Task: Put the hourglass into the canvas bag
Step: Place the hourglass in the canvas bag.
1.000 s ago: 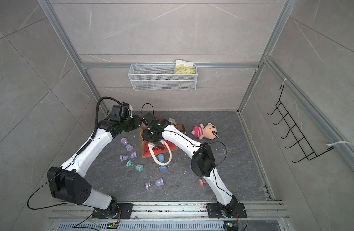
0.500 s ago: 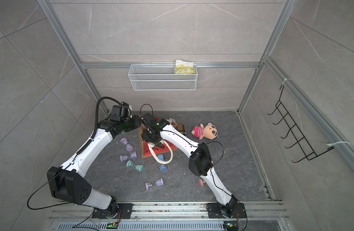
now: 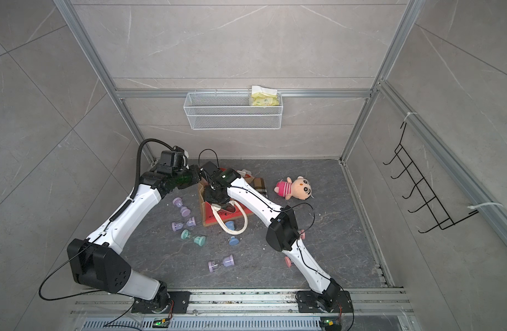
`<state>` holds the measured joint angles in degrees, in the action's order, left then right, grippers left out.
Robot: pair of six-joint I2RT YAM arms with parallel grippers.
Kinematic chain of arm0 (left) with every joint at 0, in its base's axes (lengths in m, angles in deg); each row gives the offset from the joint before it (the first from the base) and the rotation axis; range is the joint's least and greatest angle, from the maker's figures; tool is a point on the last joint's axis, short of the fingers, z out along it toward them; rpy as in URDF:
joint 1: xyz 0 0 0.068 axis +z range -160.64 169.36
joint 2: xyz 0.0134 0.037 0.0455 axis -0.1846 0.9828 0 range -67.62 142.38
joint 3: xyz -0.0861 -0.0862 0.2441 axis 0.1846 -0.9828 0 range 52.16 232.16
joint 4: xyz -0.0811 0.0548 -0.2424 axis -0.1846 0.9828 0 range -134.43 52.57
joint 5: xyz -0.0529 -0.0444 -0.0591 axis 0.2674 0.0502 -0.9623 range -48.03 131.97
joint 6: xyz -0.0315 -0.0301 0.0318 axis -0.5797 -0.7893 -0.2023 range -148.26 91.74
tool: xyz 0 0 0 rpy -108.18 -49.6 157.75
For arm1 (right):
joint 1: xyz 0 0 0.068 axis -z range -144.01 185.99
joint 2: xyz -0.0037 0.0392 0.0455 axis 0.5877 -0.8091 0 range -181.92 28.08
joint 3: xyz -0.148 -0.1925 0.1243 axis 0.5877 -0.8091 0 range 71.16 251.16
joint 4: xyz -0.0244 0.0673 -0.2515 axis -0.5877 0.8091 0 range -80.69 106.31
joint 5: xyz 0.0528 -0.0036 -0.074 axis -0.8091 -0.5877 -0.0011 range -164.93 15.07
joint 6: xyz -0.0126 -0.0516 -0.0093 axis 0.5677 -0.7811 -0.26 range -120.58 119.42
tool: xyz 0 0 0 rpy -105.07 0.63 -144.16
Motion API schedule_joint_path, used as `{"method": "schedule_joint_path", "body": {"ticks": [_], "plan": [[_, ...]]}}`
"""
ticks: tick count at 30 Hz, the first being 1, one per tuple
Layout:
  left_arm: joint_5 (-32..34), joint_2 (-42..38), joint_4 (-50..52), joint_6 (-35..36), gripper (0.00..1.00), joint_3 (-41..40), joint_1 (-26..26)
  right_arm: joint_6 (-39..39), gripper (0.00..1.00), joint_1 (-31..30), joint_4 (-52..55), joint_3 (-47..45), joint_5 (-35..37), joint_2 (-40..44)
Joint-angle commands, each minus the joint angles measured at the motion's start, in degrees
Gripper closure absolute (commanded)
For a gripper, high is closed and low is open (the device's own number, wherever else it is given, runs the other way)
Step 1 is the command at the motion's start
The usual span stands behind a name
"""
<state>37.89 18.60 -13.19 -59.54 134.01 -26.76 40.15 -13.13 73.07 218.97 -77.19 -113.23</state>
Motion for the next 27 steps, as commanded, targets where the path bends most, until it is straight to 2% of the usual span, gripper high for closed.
{"method": "schedule_joint_path", "body": {"ticks": [1, 8, 20, 27], "plan": [[0.91, -2.28, 0.22, -0.27, 1.00, 1.63, 0.21, -0.12, 0.54, 0.39, 4.19, 3.06, 2.85, -2.48], [1.71, -2.37, 0.34, -0.86, 1.00, 1.37, 0.21, -0.12, 0.40, 0.26, 5.64, 4.20, 3.54, -1.34], [2.14, -1.60, 0.31, -1.41, 1.00, 1.41, 0.35, -0.39, 0.22, 0.00, 6.45, 3.24, 4.63, 4.13], [2.30, -1.40, 0.04, -2.87, 1.00, 1.24, 1.33, -0.65, 0.11, -0.18, 3.98, -5.08, 5.65, 11.62]]}}
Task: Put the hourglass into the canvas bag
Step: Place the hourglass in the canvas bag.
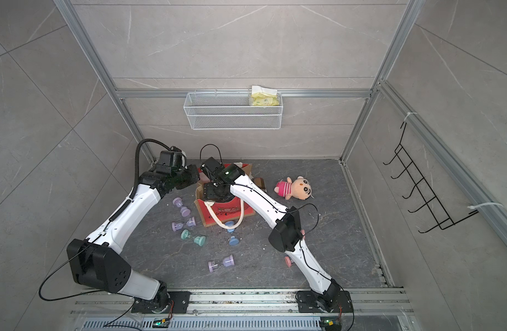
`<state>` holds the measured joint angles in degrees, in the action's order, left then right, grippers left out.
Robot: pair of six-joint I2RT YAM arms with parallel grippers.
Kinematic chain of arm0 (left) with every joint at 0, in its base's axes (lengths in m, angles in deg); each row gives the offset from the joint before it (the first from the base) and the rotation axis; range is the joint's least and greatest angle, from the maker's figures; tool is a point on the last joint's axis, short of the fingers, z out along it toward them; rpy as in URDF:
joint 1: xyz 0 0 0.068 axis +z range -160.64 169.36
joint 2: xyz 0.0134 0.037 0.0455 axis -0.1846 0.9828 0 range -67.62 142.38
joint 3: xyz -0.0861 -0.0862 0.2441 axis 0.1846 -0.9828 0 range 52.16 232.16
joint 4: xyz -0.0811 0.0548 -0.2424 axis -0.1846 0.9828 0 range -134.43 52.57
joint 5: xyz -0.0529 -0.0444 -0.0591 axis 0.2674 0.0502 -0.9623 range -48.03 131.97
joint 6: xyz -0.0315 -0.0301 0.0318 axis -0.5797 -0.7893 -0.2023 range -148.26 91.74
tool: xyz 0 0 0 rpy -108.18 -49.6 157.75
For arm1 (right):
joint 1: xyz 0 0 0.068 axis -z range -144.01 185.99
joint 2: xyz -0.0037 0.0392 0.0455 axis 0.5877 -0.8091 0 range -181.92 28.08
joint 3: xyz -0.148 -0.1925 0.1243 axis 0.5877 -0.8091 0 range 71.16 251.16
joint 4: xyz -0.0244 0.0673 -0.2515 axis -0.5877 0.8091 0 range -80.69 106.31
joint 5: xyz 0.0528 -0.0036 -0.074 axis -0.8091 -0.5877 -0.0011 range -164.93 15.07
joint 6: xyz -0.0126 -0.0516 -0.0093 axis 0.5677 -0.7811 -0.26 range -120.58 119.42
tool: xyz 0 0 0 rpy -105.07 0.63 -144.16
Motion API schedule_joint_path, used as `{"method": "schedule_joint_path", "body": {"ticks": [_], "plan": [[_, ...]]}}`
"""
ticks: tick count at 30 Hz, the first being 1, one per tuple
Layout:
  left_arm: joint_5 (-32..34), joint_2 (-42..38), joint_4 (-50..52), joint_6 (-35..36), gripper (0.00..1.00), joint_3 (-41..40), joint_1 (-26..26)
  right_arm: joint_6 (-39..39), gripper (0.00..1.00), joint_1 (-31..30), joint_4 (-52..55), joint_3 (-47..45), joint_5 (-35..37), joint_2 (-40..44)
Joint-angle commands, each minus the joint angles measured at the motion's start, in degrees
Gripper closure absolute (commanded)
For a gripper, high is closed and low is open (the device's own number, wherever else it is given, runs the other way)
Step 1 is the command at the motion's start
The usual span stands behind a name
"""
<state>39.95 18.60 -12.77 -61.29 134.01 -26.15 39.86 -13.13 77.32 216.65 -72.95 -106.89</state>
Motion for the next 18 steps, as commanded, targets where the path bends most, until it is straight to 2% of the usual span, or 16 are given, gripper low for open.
{"method": "schedule_joint_path", "body": {"ticks": [1, 11, 18], "plan": [[0.25, -1.27, -0.37, -1.23, 1.00, 1.31, 0.95, -0.37, 0.10, -0.18, -0.62, -4.02, 1.57, 6.33], [-2.43, 0.30, -0.54, -0.93, 1.00, 2.43, 2.62, -0.63, 0.01, -0.17, -4.74, -14.41, 3.39, 17.91], [-4.85, 3.98, 0.11, 0.55, 1.00, 5.48, 2.98, -3.63, 0.01, -0.09, -6.91, -19.81, 4.68, 27.37]]}}
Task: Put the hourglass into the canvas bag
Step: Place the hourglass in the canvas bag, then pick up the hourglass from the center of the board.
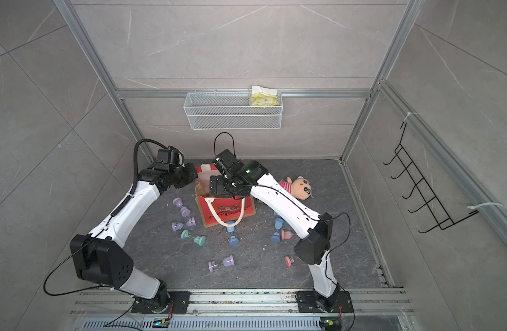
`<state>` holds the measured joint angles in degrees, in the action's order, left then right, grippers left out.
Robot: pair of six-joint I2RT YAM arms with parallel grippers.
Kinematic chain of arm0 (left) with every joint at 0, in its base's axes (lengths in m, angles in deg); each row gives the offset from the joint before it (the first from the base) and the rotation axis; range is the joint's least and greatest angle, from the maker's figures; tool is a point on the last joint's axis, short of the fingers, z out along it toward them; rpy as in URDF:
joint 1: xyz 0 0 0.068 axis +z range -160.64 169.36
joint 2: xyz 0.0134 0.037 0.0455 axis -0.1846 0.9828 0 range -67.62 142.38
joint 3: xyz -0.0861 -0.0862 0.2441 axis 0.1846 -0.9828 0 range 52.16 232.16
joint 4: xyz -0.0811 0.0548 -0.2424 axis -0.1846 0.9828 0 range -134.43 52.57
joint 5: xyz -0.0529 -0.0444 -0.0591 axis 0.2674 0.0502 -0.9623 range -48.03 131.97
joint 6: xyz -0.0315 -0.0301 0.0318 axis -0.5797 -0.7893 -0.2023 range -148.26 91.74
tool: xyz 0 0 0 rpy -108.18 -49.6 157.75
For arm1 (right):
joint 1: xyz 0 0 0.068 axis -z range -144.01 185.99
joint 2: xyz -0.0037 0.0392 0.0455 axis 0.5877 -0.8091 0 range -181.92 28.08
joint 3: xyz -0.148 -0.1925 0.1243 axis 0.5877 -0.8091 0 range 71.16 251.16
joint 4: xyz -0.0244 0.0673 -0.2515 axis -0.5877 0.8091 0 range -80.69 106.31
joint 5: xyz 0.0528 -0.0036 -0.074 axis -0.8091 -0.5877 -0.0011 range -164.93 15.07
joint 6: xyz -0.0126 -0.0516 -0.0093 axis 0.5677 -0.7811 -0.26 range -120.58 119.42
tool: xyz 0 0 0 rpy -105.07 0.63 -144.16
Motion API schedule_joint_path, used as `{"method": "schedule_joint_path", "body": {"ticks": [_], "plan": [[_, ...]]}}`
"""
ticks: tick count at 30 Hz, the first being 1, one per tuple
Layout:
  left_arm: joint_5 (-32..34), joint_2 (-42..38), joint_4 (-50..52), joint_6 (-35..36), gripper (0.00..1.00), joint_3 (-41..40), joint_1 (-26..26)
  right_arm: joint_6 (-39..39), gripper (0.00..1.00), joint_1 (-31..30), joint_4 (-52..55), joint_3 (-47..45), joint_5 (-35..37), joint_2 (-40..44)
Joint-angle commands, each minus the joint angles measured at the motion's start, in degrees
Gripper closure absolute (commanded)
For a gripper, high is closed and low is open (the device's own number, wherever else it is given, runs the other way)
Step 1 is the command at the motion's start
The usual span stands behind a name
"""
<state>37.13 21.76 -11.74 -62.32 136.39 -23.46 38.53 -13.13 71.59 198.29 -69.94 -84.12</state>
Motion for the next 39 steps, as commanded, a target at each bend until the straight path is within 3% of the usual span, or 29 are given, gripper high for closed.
{"method": "schedule_joint_path", "body": {"ticks": [1, 2, 6, 14, 18, 27, 39], "plan": [[-2.06, 1.20, -0.51, 1.80, 1.00, 3.67, 0.25, -2.86, 0.01, -0.10, -0.42, -2.06, 2.09, 5.63], [-1.89, 1.44, -0.15, 2.03, 0.97, 4.16, 0.26, -3.52, 0.01, -0.17, 0.25, -2.79, 2.30, 6.75], [-1.51, 1.52, 0.68, 2.90, 0.63, 5.58, 0.32, -6.98, 0.01, -1.06, -0.32, -8.82, 1.22, 12.31], [-0.35, -2.61, 4.42, 3.95, 0.36, 6.32, 0.36, -16.03, 0.01, -9.82, -0.47, -20.19, 1.98, 19.83], [-0.77, -6.67, 5.10, 3.99, 0.24, 3.03, 0.34, -20.66, 0.01, -16.04, -4.34, -30.81, 1.94, 22.52], [-3.10, -16.81, 7.72, 4.00, 0.04, -6.42, 0.26, -26.75, 0.06, -22.02, -12.41, -46.15, -2.93, 17.86], [-1.79, -27.41, 9.15, 2.03, 0.00, -14.34, 0.31, -36.78, 0.13, -23.64, -16.44, -47.20, -2.76, 5.51]]}}
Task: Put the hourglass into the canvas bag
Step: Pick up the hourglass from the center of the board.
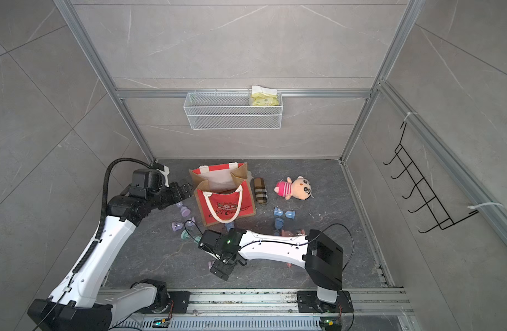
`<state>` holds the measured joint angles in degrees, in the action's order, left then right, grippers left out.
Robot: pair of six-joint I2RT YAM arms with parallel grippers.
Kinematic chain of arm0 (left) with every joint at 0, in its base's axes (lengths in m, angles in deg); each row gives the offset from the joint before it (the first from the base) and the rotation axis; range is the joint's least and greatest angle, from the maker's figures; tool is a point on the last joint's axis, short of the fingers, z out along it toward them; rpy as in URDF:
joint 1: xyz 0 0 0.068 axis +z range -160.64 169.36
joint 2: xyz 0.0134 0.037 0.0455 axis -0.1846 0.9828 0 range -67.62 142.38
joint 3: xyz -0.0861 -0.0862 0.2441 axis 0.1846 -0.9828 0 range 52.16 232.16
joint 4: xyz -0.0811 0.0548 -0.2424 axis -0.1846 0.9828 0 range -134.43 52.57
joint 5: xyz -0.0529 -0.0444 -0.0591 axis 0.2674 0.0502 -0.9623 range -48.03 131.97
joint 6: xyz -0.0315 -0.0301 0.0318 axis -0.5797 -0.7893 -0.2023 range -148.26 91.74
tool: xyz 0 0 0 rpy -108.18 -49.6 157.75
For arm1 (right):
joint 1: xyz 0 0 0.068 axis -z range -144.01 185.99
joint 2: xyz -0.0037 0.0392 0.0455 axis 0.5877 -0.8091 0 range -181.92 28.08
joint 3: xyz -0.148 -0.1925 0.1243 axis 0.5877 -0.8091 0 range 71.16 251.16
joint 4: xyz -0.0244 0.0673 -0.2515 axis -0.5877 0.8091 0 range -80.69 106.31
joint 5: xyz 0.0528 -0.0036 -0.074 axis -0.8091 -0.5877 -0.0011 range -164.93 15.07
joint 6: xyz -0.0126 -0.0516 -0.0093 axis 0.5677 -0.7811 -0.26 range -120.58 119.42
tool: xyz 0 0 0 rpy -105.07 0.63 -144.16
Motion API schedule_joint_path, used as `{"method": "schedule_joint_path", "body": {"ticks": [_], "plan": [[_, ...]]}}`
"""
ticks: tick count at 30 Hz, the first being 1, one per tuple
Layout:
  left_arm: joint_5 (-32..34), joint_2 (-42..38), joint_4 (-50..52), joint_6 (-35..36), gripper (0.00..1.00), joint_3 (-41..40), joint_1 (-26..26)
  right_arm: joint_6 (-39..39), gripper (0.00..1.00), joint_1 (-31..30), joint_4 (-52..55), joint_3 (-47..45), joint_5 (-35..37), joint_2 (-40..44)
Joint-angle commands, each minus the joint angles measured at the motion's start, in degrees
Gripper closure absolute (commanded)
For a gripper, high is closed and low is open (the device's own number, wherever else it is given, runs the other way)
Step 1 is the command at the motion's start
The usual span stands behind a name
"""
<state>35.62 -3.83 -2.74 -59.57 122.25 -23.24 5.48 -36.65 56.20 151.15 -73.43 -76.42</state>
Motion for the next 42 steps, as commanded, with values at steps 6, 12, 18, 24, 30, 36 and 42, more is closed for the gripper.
{"method": "schedule_joint_path", "body": {"ticks": [6, 12, 18, 24, 30, 36, 42], "plan": [[0.17, -2.16, 0.91, -1.12, 0.00, -0.17, 0.10, -6.05, 0.16, -0.12, 0.11, 3.20, 4.96, -8.18], [0.83, -3.68, 1.68, -1.50, 0.00, -0.87, 0.08, -7.11, 0.16, -0.13, -1.57, 3.90, 6.76, -11.50], [1.17, -4.51, 1.82, -1.82, 0.00, -1.78, 0.07, -7.52, 0.26, -0.08, -1.37, 4.25, 5.54, -13.16], [0.86, -3.89, 1.07, -1.92, 0.00, -2.06, 0.04, -7.05, 0.34, 0.00, -0.73, 1.66, 2.53, -12.32], [0.83, -3.31, 0.64, -2.01, 0.00, -1.97, 0.03, -6.19, 0.37, 1.11, -0.87, -0.88, 1.58, -10.65], [0.85, -3.23, 0.50, -2.09, 0.00, -1.97, 0.09, -6.32, 0.47, 1.54, -0.99, -1.40, 0.85, -10.48], [0.81, -3.04, 0.38, -2.21, 0.00, -1.98, 0.04, -6.59, 0.61, 1.57, -1.43, -1.18, 0.00, -10.02]]}}
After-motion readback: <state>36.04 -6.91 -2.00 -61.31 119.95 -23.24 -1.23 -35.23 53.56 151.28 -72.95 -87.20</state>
